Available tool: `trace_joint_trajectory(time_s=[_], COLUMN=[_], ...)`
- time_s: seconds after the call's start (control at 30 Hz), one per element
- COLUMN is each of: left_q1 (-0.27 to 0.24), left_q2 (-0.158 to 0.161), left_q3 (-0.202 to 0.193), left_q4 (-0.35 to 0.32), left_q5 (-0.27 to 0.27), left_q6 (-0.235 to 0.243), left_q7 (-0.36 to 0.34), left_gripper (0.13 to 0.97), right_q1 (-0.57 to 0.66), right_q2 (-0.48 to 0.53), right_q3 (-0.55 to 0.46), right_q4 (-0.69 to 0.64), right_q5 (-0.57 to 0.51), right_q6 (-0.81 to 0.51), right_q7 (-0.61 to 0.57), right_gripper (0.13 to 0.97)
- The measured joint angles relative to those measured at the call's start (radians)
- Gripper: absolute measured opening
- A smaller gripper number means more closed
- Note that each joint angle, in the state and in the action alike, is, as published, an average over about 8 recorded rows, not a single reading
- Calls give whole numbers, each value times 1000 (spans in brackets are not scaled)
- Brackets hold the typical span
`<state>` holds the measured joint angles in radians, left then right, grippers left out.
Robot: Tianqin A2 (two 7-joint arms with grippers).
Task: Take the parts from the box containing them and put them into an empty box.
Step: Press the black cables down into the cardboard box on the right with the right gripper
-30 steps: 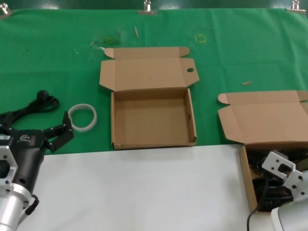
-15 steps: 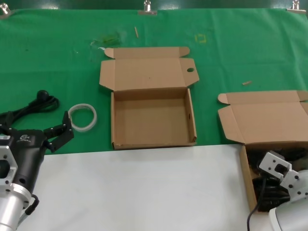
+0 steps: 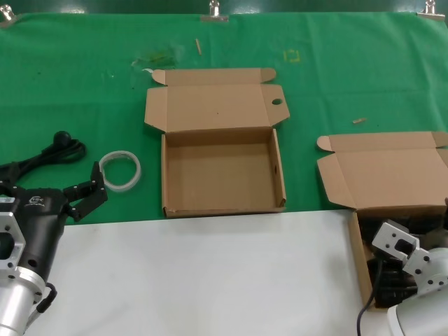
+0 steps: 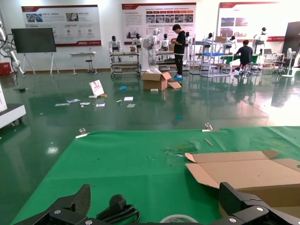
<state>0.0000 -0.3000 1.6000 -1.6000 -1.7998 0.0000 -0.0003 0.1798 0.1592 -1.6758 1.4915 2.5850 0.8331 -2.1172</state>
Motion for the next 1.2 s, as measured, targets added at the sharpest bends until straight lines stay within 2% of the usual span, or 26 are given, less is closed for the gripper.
trace_joint_trajectory(time_s=[0.2, 0.47, 0.5, 0.77, 1.07, 1.2], left_q1=[0, 0, 0, 0, 0, 0], left_q2=[0, 0, 0, 0, 0, 0], left_q3=[0, 0, 0, 0, 0, 0], left_q4=[0, 0, 0, 0, 0, 0], left_q5=[0, 0, 0, 0, 0, 0], left_q6=[0, 0, 0, 0, 0, 0], left_q7=[0, 0, 0, 0, 0, 0], left_gripper=[966, 966, 966, 966, 966, 966], right_q1=[-4, -13, -14, -19, -22, -27], right_q2=[0, -3, -4, -26, -47, -51], right_q3=[-2, 3, 4, 12, 29, 36], right_q4=[-1, 0, 0, -2, 1, 7], right_q5=[-9, -15, -16, -19, -16, -12], right_q6=[-1, -1, -1, -7, -15, -17], right_q7=[8, 20, 22, 29, 20, 16], right_gripper=[782, 594, 594, 384, 238, 238])
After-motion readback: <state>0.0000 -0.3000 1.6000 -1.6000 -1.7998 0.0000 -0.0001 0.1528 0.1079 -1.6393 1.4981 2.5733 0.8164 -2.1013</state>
